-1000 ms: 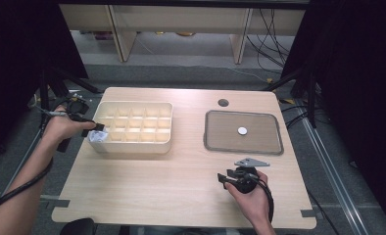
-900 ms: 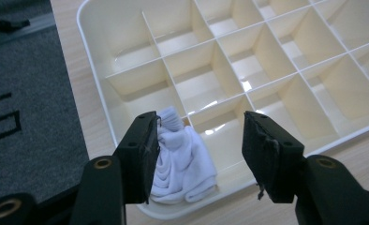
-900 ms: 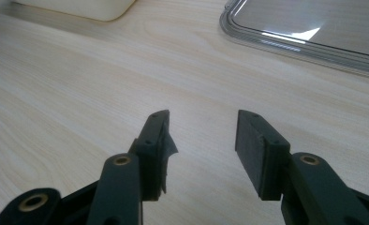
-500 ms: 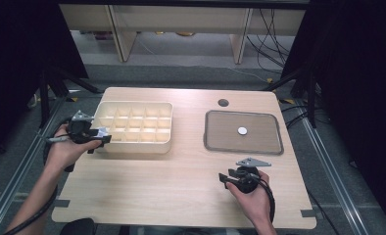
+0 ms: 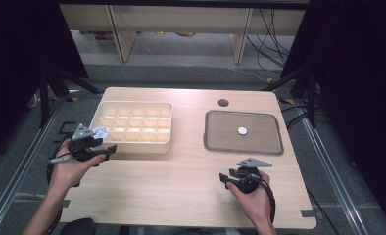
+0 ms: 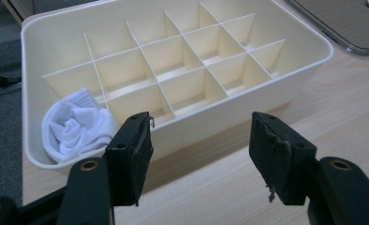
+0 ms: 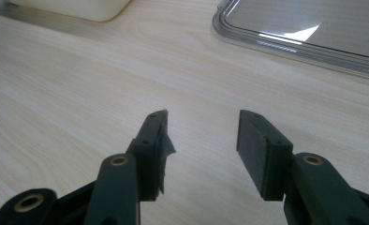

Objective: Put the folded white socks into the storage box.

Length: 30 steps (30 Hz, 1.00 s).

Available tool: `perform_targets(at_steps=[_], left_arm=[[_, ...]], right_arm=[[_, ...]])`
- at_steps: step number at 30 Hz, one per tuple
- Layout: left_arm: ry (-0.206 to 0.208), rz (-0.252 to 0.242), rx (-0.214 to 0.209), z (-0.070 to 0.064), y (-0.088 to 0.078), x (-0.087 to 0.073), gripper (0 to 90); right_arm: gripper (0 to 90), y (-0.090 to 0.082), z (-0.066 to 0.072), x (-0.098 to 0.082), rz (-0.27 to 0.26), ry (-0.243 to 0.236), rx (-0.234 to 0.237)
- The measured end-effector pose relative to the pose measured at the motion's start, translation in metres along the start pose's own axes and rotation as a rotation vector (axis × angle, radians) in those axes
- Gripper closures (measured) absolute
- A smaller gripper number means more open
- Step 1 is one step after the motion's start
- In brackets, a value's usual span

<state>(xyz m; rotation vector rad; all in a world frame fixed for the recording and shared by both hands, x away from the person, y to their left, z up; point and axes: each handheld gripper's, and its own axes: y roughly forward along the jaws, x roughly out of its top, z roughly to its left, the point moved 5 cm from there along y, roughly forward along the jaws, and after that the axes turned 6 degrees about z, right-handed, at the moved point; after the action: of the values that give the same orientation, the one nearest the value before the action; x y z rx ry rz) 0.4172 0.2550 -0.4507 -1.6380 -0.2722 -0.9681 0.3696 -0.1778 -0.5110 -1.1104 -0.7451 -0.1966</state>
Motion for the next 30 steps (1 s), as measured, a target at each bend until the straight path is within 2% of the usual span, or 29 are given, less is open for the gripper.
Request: perform_targets(at_steps=[4, 5, 6, 7, 8, 9, 10, 12, 13, 15, 23, 27, 28, 29, 30], left_arm=[[0.0, -0.028, -0.01, -0.011, 0.002, -0.005, 38.8], [0.004, -0.031, 0.0, -0.014, 0.002, -0.007, 38.8], [0.001, -0.036, -0.002, -0.017, 0.002, -0.009, 38.8], [-0.006, -0.056, -0.006, -0.022, 0.004, -0.01, 38.8], [-0.003, -0.062, -0.015, -0.025, 0.005, -0.012, 38.8], [-0.001, -0.055, -0.02, -0.028, 0.005, -0.014, 38.8], [-0.008, -0.07, -0.029, -0.03, 0.006, -0.015, 38.8], [-0.004, -0.063, -0.024, -0.034, 0.006, -0.018, 38.7], [-0.006, -0.074, -0.033, -0.035, 0.007, -0.019, 38.7], [-0.001, -0.075, -0.031, -0.038, 0.007, -0.021, 38.7], [-0.007, -0.139, -0.031, -0.052, 0.009, -0.027, 38.5], [-0.009, -0.146, -0.045, -0.061, 0.016, -0.036, 38.3], [-0.006, -0.147, -0.044, -0.064, 0.019, -0.038, 38.3], [-0.006, -0.149, -0.05, -0.066, 0.021, -0.041, 38.3], [-0.008, -0.152, -0.055, -0.068, 0.024, -0.043, 38.4]], right_arm=[[54.0, 0.001, -0.002, 0.0, 0.0, -0.015, -0.012], [54.0, 0.0, -0.002, 0.001, -0.005, -0.02, -0.001], [53.9, 0.001, -0.002, 0.0, 0.002, -0.015, -0.013], [53.9, -0.002, 0.0, -0.001, 0.014, 0.011, -0.005], [53.9, -0.001, -0.002, 0.0, 0.006, -0.008, -0.014], [53.9, 0.0, -0.002, 0.0, 0.004, -0.006, -0.016], [53.9, 0.001, -0.002, 0.0, -0.002, -0.009, -0.016], [53.8, 0.001, -0.004, 0.0, -0.003, -0.028, -0.004], [53.8, 0.001, -0.003, 0.0, -0.003, -0.028, -0.005], [53.8, 0.001, -0.003, 0.0, -0.004, -0.026, -0.008], [53.7, 0.001, -0.003, -0.001, -0.002, -0.026, 0.001], [53.3, 0.002, -0.005, -0.002, 0.002, -0.031, -0.011], [53.2, 0.003, -0.002, -0.003, 0.005, 0.014, -0.006], [53.1, 0.003, -0.006, -0.002, 0.002, -0.033, -0.03], [53.1, 0.003, -0.003, -0.003, 0.005, 0.001, -0.017]])
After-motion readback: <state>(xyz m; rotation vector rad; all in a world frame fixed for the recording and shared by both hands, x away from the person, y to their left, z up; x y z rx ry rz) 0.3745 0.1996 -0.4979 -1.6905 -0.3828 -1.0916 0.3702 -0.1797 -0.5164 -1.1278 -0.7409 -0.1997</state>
